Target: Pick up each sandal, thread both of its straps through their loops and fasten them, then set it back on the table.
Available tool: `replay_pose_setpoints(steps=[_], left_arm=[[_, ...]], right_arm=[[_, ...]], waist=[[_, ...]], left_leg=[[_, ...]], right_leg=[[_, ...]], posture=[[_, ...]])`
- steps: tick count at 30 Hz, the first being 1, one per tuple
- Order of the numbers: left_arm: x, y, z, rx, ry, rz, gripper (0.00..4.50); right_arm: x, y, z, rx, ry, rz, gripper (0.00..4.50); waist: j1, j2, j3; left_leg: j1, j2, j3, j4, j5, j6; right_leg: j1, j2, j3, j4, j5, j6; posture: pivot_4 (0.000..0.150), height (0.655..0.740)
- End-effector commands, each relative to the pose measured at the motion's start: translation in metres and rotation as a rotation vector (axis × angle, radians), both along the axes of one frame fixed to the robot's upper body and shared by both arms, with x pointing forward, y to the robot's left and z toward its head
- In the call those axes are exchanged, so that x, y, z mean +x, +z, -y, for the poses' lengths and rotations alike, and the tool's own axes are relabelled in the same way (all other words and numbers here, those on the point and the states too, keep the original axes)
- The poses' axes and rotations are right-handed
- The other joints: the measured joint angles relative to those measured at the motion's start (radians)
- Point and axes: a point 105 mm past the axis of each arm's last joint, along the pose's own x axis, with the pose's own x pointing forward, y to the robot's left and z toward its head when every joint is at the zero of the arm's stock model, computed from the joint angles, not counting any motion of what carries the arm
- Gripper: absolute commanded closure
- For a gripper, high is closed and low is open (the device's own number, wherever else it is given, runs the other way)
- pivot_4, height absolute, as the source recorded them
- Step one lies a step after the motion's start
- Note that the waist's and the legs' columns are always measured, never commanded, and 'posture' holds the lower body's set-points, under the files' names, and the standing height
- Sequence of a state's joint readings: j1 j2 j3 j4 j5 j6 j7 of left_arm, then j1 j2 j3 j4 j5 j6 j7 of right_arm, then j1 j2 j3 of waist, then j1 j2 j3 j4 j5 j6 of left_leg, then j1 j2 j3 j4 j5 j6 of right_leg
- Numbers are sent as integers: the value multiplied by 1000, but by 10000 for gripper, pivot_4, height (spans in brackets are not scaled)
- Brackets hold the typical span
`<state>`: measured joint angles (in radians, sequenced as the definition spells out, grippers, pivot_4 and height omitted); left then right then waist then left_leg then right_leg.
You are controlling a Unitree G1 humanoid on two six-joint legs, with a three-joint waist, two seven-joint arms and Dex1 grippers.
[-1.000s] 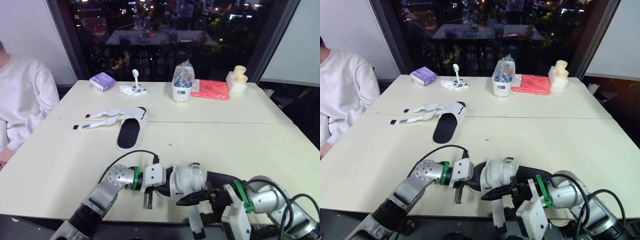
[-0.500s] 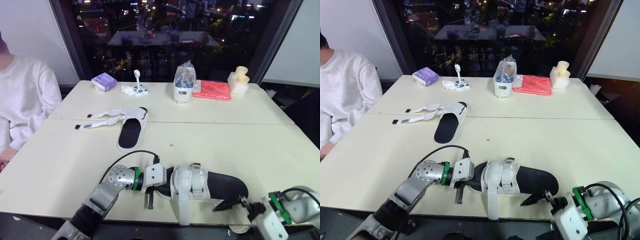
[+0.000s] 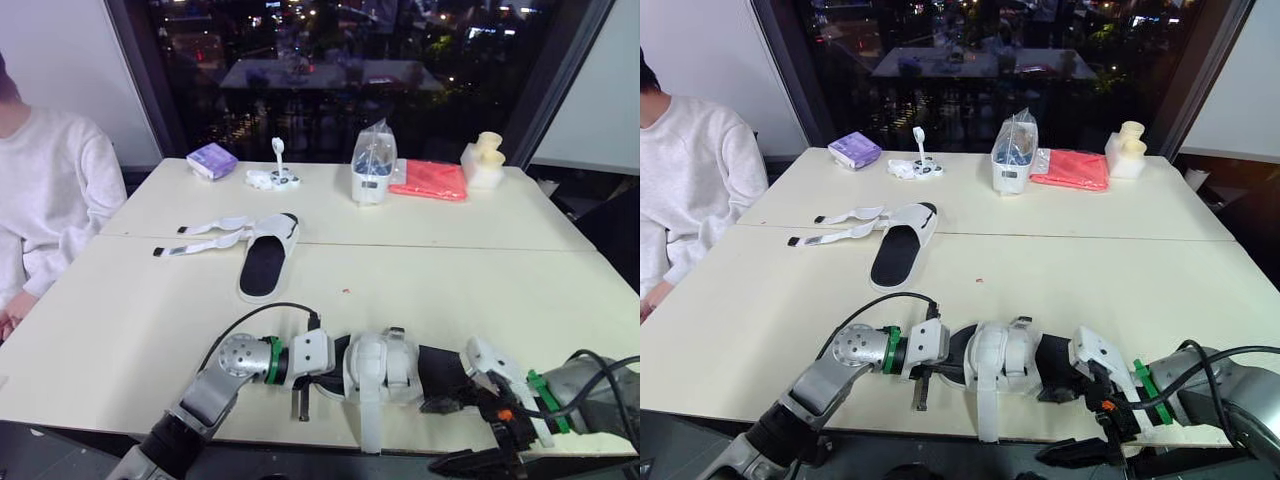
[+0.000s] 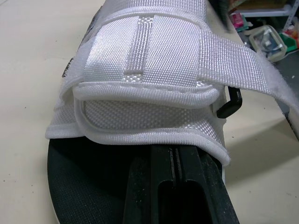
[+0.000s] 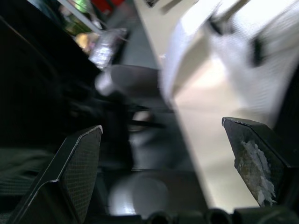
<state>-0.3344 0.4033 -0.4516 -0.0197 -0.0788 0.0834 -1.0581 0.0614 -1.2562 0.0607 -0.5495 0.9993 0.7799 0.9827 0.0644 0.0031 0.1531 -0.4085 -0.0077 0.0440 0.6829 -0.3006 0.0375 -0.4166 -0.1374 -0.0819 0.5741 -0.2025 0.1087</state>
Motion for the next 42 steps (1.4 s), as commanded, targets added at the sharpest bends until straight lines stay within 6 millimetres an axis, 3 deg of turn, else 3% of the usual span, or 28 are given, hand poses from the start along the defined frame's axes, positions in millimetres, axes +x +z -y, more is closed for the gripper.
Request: replay_pose_setpoints(steps=[1,9,18,21,26,29,32,35,38,42], left_arm=[[-20,-42,-5,135,-14,-129,45000],[-24,-41,-3,139,-25,-127,45000],[-24,-41,-4,138,-12,-138,45000],[-23,-41,-5,138,-7,-138,45000],[-22,-40,-6,131,15,-141,45000],[-21,-40,-6,130,19,-141,45000],[-21,-40,-6,129,20,-138,45000],[-20,-41,-6,128,23,-134,45000],[-19,-41,-6,126,29,-132,45000],[-17,-41,-5,123,35,-132,45000]], right_arm=[[-5,-3,-16,53,-42,-106,370],[14,-31,-38,60,-190,-103,370],[27,-32,-49,118,-247,-125,370],[29,-31,-50,131,-250,-133,8024],[31,-28,-53,151,-256,-139,29114],[29,-27,-52,146,-245,-146,44502],[25,-18,-48,142,-205,-145,44819],[26,5,-46,171,-154,-139,44819],[32,35,-48,229,-106,-118,44819],[50,55,-50,225,-111,-80,44819]], waist=[[1,0,0],[0,0,0],[-3,-1,-2],[-3,-1,-2],[-1,-1,-2],[-2,-1,-2],[-1,-1,-2],[-2,-1,-2],[-1,-1,-2],[0,-1,-2]], left_leg=[[0,0,0,0,0,0],[-1,0,0,0,0,1],[0,0,1,0,0,1],[1,0,1,0,0,1],[0,0,1,0,0,1],[-1,0,1,0,0,1],[0,0,1,0,0,1],[0,0,1,0,0,1],[0,0,1,0,0,1],[-1,0,1,0,0,1]], right_leg=[[0,0,0,0,0,0],[-1,1,0,0,0,0],[0,3,0,1,0,0],[0,3,0,2,0,0],[-2,4,-1,2,0,0],[-2,4,-1,2,0,0],[-2,3,-1,2,0,0],[-2,3,-1,2,0,0],[-2,3,-1,2,0,0],[-2,3,-1,2,0,0]], posture=[[1500,7400],[1500,7400],[1500,7400],[1500,7400],[1500,7400],[1500,7400],[1500,7400],[1500,7400],[1500,7400],[1500,7400]])
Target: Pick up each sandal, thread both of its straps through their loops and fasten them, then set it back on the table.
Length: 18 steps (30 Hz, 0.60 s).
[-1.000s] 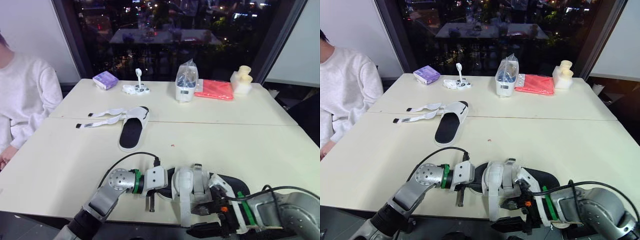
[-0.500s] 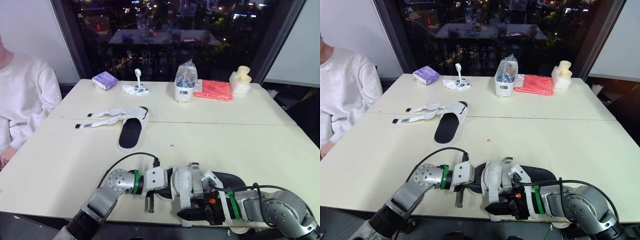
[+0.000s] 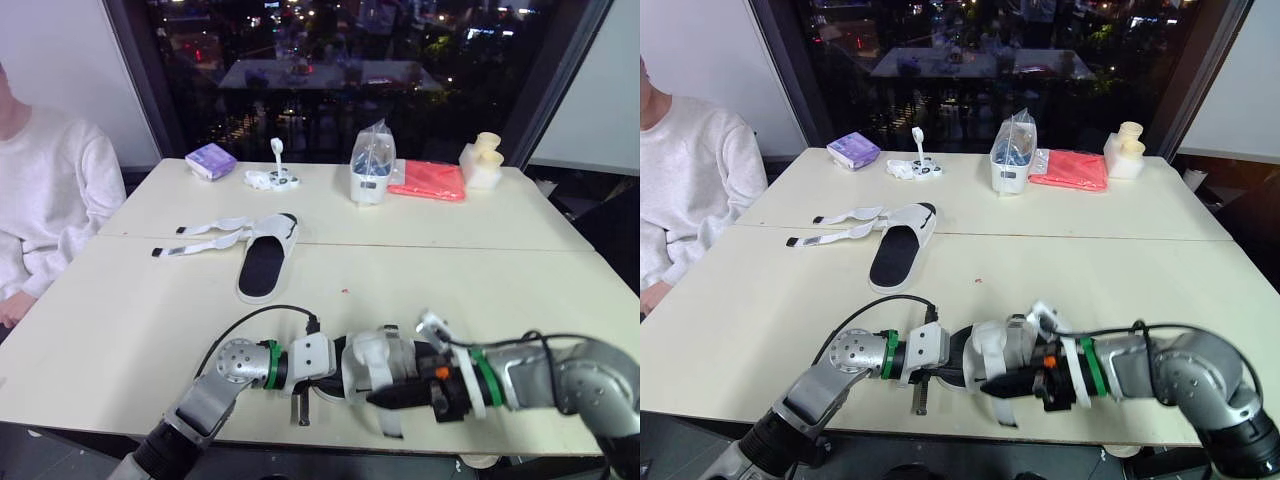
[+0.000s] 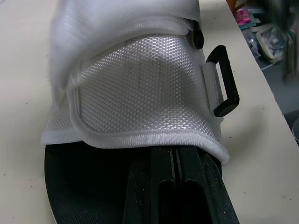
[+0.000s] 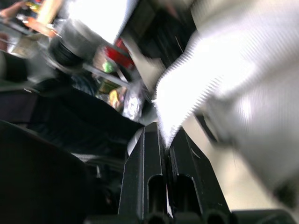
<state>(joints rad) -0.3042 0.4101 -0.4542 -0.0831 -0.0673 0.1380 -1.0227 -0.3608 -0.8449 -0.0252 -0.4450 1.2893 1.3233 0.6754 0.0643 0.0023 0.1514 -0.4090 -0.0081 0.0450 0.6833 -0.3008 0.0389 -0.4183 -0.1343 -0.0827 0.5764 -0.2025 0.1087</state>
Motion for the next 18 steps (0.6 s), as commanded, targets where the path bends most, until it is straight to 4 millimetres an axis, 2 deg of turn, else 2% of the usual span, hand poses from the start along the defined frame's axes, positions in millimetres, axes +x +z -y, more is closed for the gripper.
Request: replay_pose_setpoints(steps=[1,4,9,18], left_arm=[[-12,-41,-5,113,2,-127,45000],[-11,-41,-4,111,5,-123,45000],[-9,-41,-4,110,9,-120,45000],[-8,-41,-6,111,26,-117,45000]], right_arm=[[20,16,0,12,-36,18,44819],[45,18,-1,7,-96,20,44819],[63,13,-4,1,-132,-25,44819],[62,-8,-11,-34,-115,-95,44819]], waist=[[-2,0,0],[1,0,0],[0,0,0],[0,1,0]], left_leg=[[0,0,0,0,0,0],[0,-1,1,0,0,0],[-1,-1,1,0,0,0],[-1,-2,1,1,0,1]], right_leg=[[0,0,0,0,0,0],[0,-1,0,0,0,0],[0,-1,0,0,0,0],[0,-2,0,1,0,-1]], posture=[[1500,7400],[1500,7400],[1500,7400],[1500,7400]])
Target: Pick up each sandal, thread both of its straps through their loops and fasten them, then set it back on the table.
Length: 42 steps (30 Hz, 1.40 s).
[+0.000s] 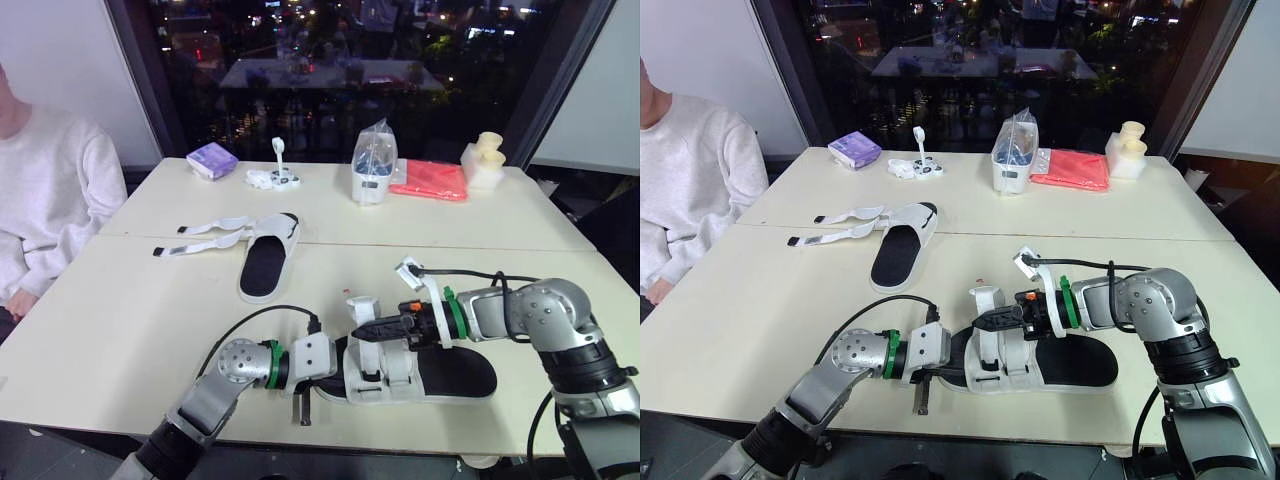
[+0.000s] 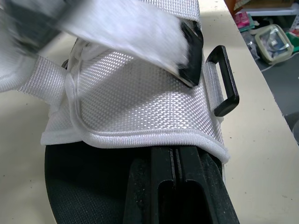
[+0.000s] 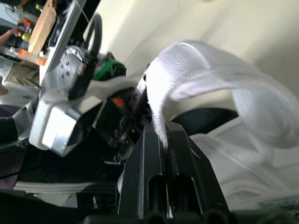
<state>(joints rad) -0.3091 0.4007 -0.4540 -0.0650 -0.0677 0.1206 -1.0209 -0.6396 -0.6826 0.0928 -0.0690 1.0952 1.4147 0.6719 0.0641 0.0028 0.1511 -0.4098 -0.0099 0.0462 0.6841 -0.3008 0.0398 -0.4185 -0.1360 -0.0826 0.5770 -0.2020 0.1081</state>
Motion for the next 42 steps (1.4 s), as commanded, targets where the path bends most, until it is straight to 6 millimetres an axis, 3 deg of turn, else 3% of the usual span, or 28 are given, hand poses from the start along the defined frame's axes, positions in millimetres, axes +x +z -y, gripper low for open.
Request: replay_pose_setpoints(steps=[1,10,19,28,36,42], left_arm=[[-9,-41,-8,121,27,-122,45000],[-9,-40,-7,124,17,-117,45000],[-10,-41,-7,127,11,-116,45000],[-10,-41,-7,128,6,-111,45000],[-9,-40,-7,126,11,-111,45000],[-8,-40,-7,126,15,-112,45000]], right_arm=[[0,-3,-2,-12,-1,29,44819],[2,-15,0,-69,-15,110,44819],[-12,-14,0,-87,58,139,44819],[-8,-10,5,-122,85,232,44819],[-28,-9,-4,-143,223,283,44819],[-35,-24,-6,-202,267,303,44819]], waist=[[0,0,0],[0,0,0],[0,0,0],[0,0,0],[0,0,0],[0,0,0]], left_leg=[[0,0,0,0,0,0],[0,0,0,0,0,0],[0,0,0,0,0,0],[0,0,0,0,0,0],[0,0,0,0,0,0],[0,0,0,0,0,0]], right_leg=[[0,0,0,0,0,0],[0,0,0,0,0,0],[0,0,0,0,0,0],[0,1,0,0,0,0],[0,0,0,0,0,0],[0,0,0,0,0,0]], posture=[[1500,7400],[1500,7400],[1500,7400],[1500,7400],[1500,7400],[1500,7400]])
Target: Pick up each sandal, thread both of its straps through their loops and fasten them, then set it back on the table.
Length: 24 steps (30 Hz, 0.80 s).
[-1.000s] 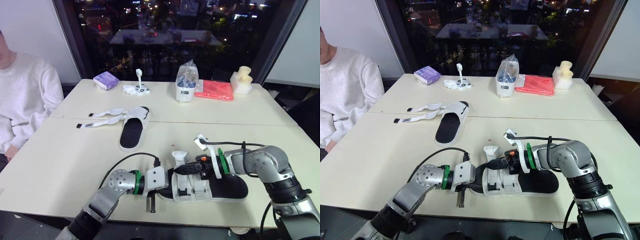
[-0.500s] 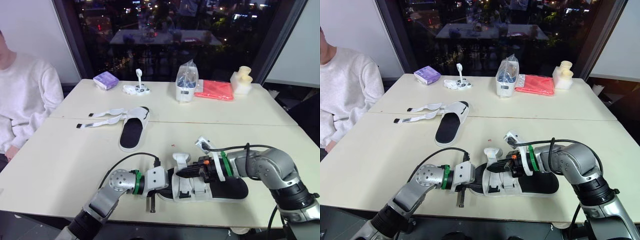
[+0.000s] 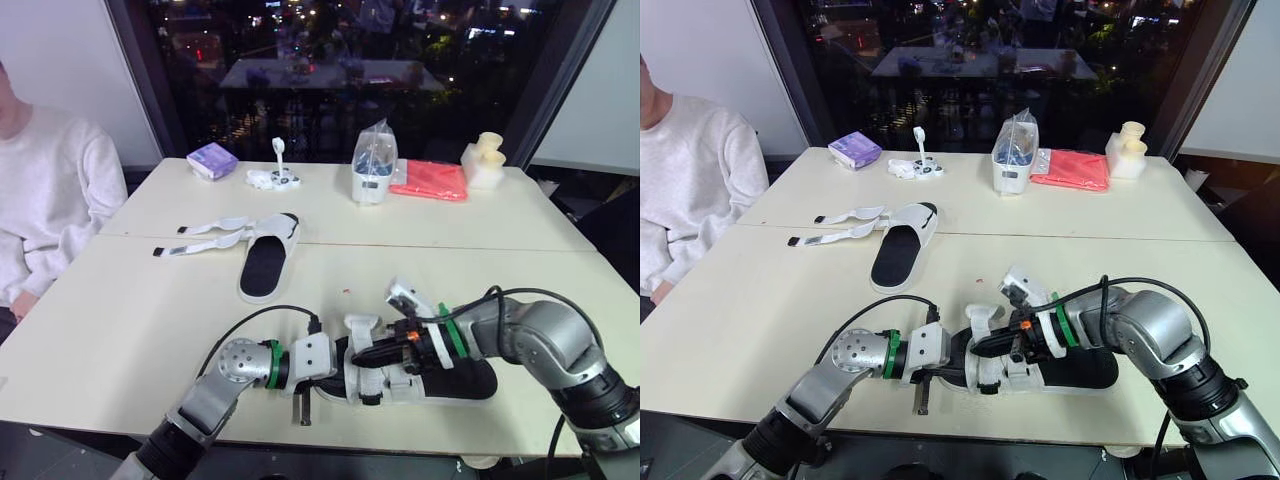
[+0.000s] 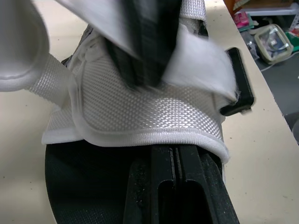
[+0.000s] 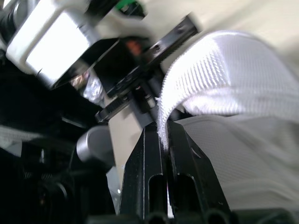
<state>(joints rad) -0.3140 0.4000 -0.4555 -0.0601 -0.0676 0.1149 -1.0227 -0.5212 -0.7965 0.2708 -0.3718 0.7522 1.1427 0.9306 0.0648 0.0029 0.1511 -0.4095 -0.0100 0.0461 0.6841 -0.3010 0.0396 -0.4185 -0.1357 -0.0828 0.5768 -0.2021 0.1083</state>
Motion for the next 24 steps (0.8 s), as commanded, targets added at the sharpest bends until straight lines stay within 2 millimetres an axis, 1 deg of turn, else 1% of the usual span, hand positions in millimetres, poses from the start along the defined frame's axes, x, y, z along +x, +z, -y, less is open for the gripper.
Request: replay_pose_setpoints(steps=[1,3,6,7,9,10,12,16,18,21,23,24], left_arm=[[-9,-41,-8,126,20,-116,45000],[-8,-41,-8,125,21,-116,45000],[-8,-40,-7,124,23,-116,45000],[-8,-41,-7,124,23,-116,45000],[-8,-41,-7,124,23,-116,45000],[-8,-41,-7,124,23,-116,45000],[-9,-41,-8,124,22,-118,45000],[-8,-41,-7,124,22,-120,45000],[-8,-41,-7,124,23,-120,45000],[-8,-42,-8,124,24,-121,45000],[-8,-42,-8,123,24,-122,45000],[-8,-41,-8,122,25,-123,45000]], right_arm=[[-4,-12,1,-49,6,8,44819],[-6,-19,2,-73,2,16,44819],[-9,-21,5,-79,1,21,44819],[-11,-19,6,-77,5,21,42149],[-16,-13,9,-72,25,30,35603],[-18,-10,10,-71,33,33,30681],[-23,4,13,-52,59,48,20686],[-28,24,22,-62,79,85,286],[-32,33,28,-78,83,110,286],[-43,49,40,-81,85,109,286],[-50,51,44,-80,80,95,286],[-56,50,44,-55,72,60,286]], waist=[[-1,0,0],[0,-1,-1],[-1,-1,-1],[0,-1,-1],[1,-1,-1],[1,-1,-1],[1,-1,-1],[2,-1,-1],[2,-1,-1],[3,-1,0],[2,-1,0],[3,-1,0]], left_leg=[[0,0,0,0,0,0],[0,0,0,0,0,0],[1,0,0,0,0,0],[1,0,0,0,0,0],[1,0,0,0,0,0],[1,0,0,0,0,0],[1,0,0,0,0,0],[1,0,0,0,0,0],[1,0,0,0,0,0],[1,0,0,0,0,-1],[0,0,0,0,0,-1],[0,0,-1,0,0,-1]], right_leg=[[0,0,0,0,0,0],[0,0,0,0,0,0],[0,0,0,0,0,0],[0,0,0,0,0,0],[1,0,0,0,0,0],[1,0,0,0,0,0],[1,0,0,0,0,0],[1,-1,0,-1,0,0],[1,-1,0,-1,0,0],[1,-1,0,-1,0,0],[1,-1,0,-1,0,0],[1,-1,0,-1,0,0]], posture=[[1500,7400],[1500,7400],[1500,7400],[1500,7400],[1500,7400],[1500,7400],[1500,7400],[1500,7400],[1500,7400],[1500,7400],[1500,7400],[1500,7400]])
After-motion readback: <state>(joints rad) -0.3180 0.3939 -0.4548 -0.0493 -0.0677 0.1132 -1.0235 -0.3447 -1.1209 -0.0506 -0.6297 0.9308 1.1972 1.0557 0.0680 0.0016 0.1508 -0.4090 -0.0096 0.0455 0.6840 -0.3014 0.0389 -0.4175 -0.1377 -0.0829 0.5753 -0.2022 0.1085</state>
